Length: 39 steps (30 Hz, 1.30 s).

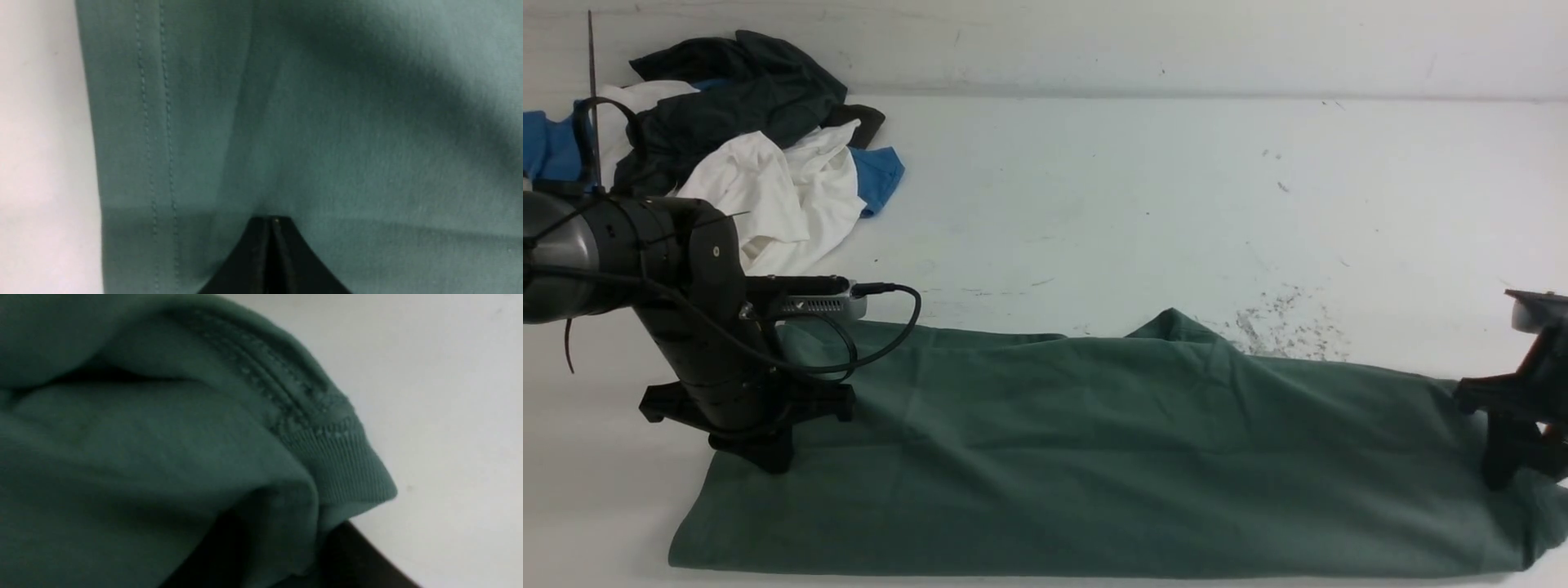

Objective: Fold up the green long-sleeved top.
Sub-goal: Use the right arm to clamp the right edge of the fabric, then use the right arm to drag the right edge of the fabric to the left and folds it over the left edge

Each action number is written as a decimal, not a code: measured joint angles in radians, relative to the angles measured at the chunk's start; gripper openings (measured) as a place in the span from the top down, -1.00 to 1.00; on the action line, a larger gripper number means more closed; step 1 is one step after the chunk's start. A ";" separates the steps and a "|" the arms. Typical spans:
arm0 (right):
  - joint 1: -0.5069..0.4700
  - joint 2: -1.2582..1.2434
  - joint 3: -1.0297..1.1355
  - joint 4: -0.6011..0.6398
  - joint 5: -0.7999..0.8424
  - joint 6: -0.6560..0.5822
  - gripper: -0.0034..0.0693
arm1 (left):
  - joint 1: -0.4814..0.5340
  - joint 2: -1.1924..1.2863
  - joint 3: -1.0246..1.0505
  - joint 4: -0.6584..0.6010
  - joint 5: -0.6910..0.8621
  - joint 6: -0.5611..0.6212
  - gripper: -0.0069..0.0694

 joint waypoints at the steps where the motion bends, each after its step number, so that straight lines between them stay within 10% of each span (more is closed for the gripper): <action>1: 0.000 0.004 -0.005 0.013 0.006 -0.004 0.68 | 0.000 0.000 0.000 -0.001 0.000 0.000 0.83; 14: -0.087 -0.173 -0.078 -0.317 0.049 0.245 0.78 | 0.000 -0.178 0.009 0.002 0.082 0.002 0.83; 20: -0.065 -0.253 -0.180 -0.240 0.054 0.257 0.78 | 0.000 -0.330 0.010 0.002 0.138 0.002 0.83; 39: 0.686 -0.248 -0.328 0.209 0.055 0.365 0.78 | 0.000 -0.446 0.016 0.003 0.210 0.002 0.83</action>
